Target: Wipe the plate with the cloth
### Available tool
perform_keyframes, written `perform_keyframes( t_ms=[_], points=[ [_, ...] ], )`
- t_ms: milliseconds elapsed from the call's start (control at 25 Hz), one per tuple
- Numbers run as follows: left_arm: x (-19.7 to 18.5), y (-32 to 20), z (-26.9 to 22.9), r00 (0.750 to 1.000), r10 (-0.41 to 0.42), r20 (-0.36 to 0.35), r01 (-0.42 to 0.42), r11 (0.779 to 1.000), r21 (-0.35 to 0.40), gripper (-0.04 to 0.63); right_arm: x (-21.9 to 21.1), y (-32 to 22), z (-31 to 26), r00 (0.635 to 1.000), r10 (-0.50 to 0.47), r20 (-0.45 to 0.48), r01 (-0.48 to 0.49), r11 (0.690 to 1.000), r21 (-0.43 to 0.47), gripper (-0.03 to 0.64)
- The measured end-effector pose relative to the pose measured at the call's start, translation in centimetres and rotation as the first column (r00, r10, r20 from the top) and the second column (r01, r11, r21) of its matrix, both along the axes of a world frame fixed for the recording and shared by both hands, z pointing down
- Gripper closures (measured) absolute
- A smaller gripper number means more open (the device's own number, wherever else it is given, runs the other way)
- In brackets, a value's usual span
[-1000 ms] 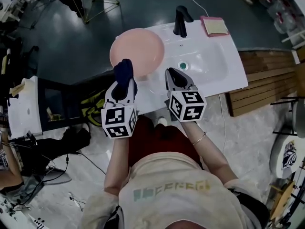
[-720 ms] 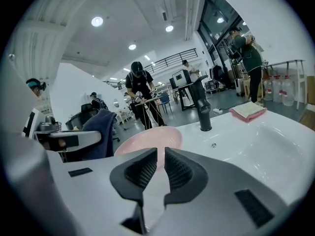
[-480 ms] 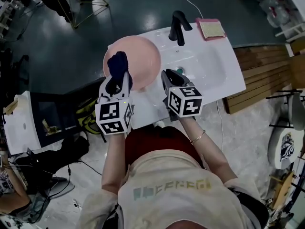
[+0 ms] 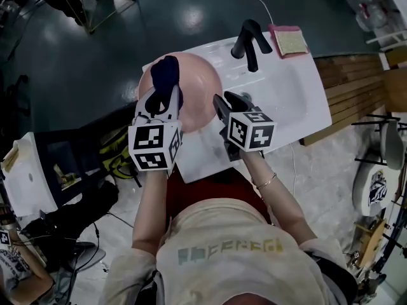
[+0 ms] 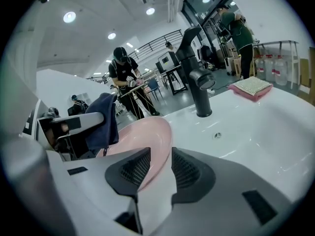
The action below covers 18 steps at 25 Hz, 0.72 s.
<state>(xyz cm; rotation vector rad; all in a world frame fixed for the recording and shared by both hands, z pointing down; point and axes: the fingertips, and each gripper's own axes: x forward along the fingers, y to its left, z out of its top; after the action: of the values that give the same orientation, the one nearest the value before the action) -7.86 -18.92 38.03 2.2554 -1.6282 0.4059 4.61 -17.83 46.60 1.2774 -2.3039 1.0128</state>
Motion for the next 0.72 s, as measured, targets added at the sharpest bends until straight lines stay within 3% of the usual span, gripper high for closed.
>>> perform_keyframes(
  t_ms=[400,720],
  points=[
    [-0.2,-2.8,2.3,0.998,0.054,-0.021,-0.055,0.996,-0.068,0.515,-0.5,-1.5,2.7,0.997,0.047,-0.061,-0.051,0.996,-0.066,0.494],
    [0.7,-3.9,4.3,0.994,0.104,-0.019,-0.106,0.987,-0.122,0.515,-0.9,-2.1,3.1,0.994,0.077,-0.073,-0.082,0.995,-0.057,0.514]
  ],
)
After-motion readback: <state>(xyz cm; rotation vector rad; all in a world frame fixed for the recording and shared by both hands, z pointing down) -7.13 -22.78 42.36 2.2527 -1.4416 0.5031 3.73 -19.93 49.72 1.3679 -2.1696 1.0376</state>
